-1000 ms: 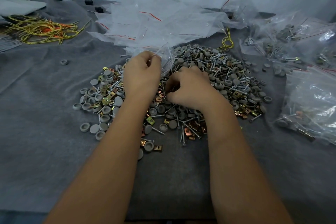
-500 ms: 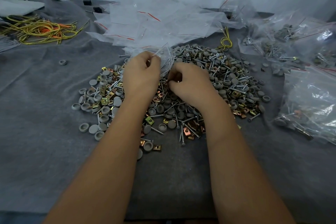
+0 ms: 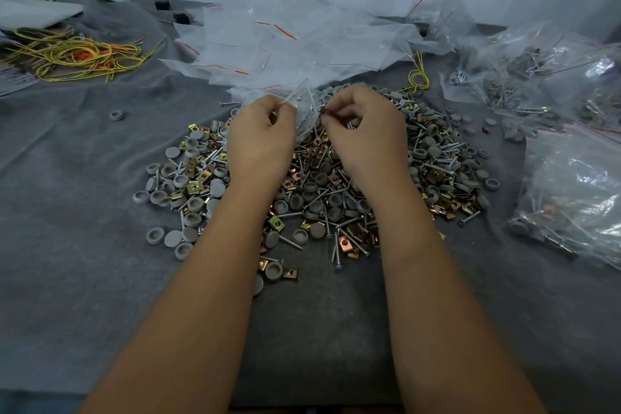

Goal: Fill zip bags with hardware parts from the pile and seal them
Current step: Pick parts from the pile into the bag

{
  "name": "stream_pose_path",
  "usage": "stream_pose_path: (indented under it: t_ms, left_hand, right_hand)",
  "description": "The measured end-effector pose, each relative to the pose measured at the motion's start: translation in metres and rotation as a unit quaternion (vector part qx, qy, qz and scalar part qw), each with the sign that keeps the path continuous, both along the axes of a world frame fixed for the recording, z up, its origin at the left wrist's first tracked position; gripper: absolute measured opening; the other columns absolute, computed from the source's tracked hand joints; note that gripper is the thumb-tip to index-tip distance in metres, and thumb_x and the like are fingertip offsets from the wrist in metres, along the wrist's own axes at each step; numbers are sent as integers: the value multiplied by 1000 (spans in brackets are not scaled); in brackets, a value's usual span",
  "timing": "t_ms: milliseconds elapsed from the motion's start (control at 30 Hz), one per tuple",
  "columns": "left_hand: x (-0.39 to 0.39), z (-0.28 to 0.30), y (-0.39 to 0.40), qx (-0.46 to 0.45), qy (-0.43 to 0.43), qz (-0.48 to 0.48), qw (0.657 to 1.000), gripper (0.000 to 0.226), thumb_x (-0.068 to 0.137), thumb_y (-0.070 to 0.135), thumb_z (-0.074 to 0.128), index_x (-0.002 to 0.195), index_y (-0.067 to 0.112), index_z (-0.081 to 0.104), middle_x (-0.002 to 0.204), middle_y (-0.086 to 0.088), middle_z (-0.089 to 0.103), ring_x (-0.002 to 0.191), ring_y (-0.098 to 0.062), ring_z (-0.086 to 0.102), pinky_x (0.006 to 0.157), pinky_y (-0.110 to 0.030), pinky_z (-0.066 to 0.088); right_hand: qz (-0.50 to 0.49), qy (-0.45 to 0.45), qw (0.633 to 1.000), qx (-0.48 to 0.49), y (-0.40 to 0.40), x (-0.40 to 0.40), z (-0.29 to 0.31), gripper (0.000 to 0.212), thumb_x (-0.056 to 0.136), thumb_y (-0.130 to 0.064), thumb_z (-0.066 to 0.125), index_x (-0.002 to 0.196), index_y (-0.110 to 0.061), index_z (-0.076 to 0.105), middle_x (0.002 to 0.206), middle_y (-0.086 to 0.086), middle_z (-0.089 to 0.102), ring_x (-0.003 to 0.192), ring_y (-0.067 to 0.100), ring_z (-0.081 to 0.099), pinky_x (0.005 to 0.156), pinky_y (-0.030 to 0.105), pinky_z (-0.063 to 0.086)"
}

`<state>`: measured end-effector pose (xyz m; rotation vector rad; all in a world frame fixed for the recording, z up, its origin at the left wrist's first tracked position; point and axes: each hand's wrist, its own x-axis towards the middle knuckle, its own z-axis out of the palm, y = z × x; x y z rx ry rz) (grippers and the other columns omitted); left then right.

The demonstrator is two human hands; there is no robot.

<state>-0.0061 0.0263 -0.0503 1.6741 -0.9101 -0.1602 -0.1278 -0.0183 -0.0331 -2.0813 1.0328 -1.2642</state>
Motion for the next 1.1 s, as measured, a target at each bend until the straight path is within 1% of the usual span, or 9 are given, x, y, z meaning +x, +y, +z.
stream_pose_path:
  t_ms: [167, 300, 367, 433, 500, 600, 900, 1000, 1100]
  left_hand:
    - [0, 0, 1, 0, -7, -1, 1000, 27, 83, 36, 44, 85, 26, 69, 53, 7, 54, 45, -8, 42, 52, -28, 33]
    - [0, 0, 1, -9, -5, -8, 1000, 26, 85, 35, 45, 85, 24, 69, 51, 8, 52, 41, -3, 39, 51, -27, 29]
    - [0, 0, 1, -15, -1, -18, 1000, 28, 85, 35, 47, 87, 20, 71, 48, 8, 49, 40, -3, 36, 51, -28, 29]
    - [-1, 1, 0, -19, 5, -29, 999, 29, 84, 35, 47, 88, 20, 71, 44, 9, 48, 38, -3, 35, 50, -28, 28]
    - [-1, 1, 0, -20, 6, -37, 999, 29, 84, 35, 47, 87, 20, 71, 43, 11, 48, 37, -3, 35, 50, -28, 29]
    - [-2, 0, 1, -27, 8, -41, 999, 29, 83, 35, 46, 84, 17, 69, 45, 7, 46, 39, -4, 33, 50, -31, 30]
    - [-3, 1, 3, -29, -1, -47, 998, 27, 84, 35, 45, 84, 23, 69, 44, 16, 50, 38, -3, 36, 47, -28, 26]
    - [-2, 2, 3, -25, 6, -33, 999, 23, 85, 35, 46, 84, 27, 67, 44, 17, 50, 38, -3, 37, 48, -28, 28]
    - [-1, 3, 3, -36, 29, -12, 999, 22, 84, 33, 46, 80, 28, 66, 44, 12, 50, 40, -3, 37, 51, -28, 32]
  right_hand:
    - [2, -31, 999, -10, 1, 1, 3, 18, 80, -7, 71, 80, -24, 64, 77, -15, 63, 74, 0, 60, 64, 9, 45]
    - [9, -37, 999, -17, 2, 1, 4, 17, 79, -5, 72, 83, -21, 68, 77, -14, 62, 74, 0, 58, 69, 12, 47]
    - [14, -27, 999, -35, 3, 2, 4, 13, 79, -6, 72, 86, -17, 71, 85, -9, 63, 85, 9, 60, 75, 16, 47]
    - [8, 2, 998, -59, 4, 4, 2, 12, 80, -10, 73, 89, -18, 73, 92, -6, 60, 98, 16, 55, 81, 17, 40]
    - [0, 33, 997, -69, 4, 7, -1, 11, 81, -15, 74, 91, -20, 75, 98, -4, 58, 106, 18, 50, 83, 18, 34]
    - [-19, 77, 994, -76, 2, 9, -7, 13, 84, -19, 72, 96, -23, 75, 105, -2, 56, 111, 17, 43, 85, 20, 32]
    - [-2, 84, 994, -69, 1, 11, -8, 15, 87, -20, 68, 101, -22, 75, 103, -1, 57, 107, 18, 51, 83, 23, 39]
    - [-3, 59, 996, -60, 3, 9, -5, 15, 89, -19, 64, 101, -20, 73, 102, 1, 61, 103, 19, 54, 84, 31, 46]
    - [-25, 8, 999, -35, 4, 7, -2, 18, 91, -11, 58, 103, -18, 70, 100, -3, 63, 97, 16, 58, 82, 33, 50]
